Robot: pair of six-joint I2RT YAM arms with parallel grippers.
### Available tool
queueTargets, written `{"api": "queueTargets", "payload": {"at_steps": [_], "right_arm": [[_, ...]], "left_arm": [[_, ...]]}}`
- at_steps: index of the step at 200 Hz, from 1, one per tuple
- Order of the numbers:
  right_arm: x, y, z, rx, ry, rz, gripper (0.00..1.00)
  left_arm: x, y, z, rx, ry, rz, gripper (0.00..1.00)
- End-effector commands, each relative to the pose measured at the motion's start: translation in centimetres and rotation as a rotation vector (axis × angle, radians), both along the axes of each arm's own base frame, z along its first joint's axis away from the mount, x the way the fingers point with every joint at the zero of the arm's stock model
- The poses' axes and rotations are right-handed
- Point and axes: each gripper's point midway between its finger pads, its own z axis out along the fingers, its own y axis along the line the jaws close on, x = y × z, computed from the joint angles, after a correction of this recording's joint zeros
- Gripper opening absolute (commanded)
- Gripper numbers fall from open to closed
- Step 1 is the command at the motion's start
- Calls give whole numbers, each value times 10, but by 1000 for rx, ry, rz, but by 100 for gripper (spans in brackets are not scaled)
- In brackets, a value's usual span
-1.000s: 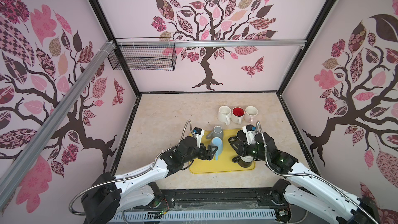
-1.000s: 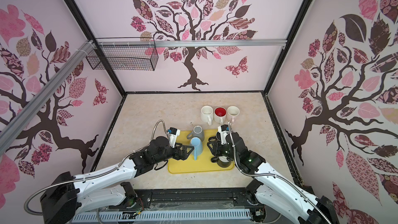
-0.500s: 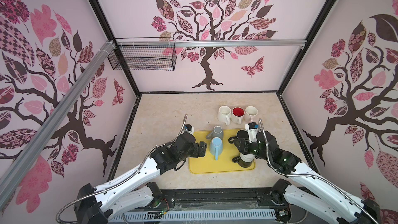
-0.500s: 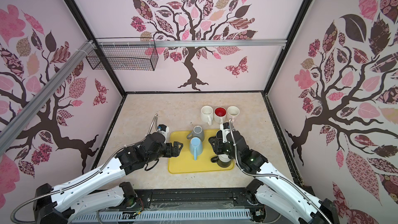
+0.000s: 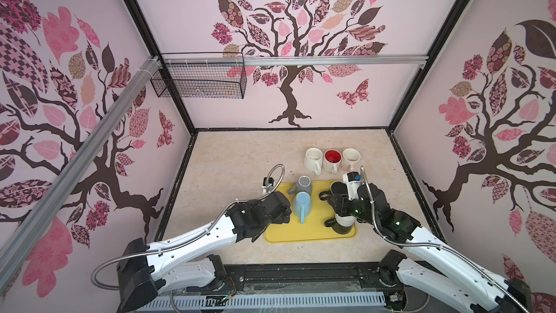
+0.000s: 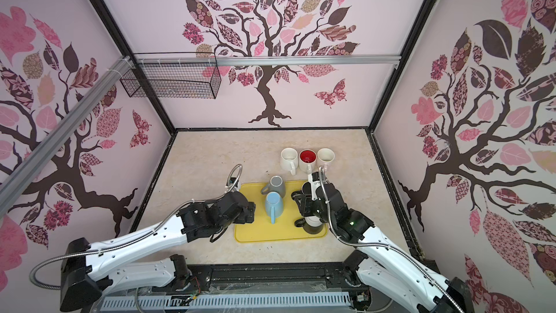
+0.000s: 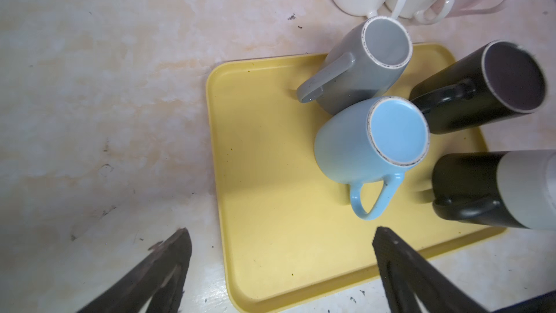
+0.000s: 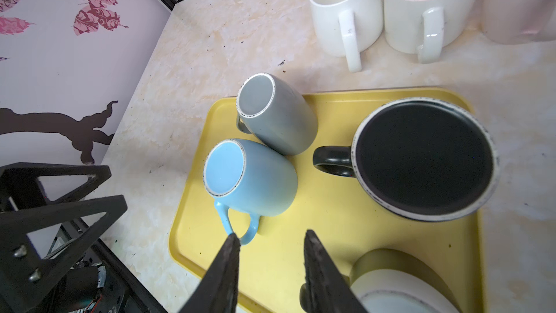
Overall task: Turn the mug right side up
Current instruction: Rotate the mug on the tray.
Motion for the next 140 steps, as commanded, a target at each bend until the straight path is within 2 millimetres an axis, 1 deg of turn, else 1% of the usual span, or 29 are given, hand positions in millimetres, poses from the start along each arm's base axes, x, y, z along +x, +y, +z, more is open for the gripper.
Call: {"api": "queueTargets", "payload": {"at_steps": [1, 53, 76, 116, 140], "right_arm": [[5, -2, 20, -11, -48, -13, 39], [6, -1, 15, -31, -38, -5, 39], [6, 1, 15, -32, -36, 7, 38], [8, -2, 17, -47, -47, -5, 38], [9, -5, 14, -67, -35, -22, 38]], "left_arm": [[6, 12, 15, 108, -45, 60, 97], [6, -5, 14, 27, -25, 43, 97], [6, -8, 14, 23, -13, 39, 97], [5, -13, 7, 28, 18, 50, 97], [5, -21, 0, 25, 46, 47, 94]]}}
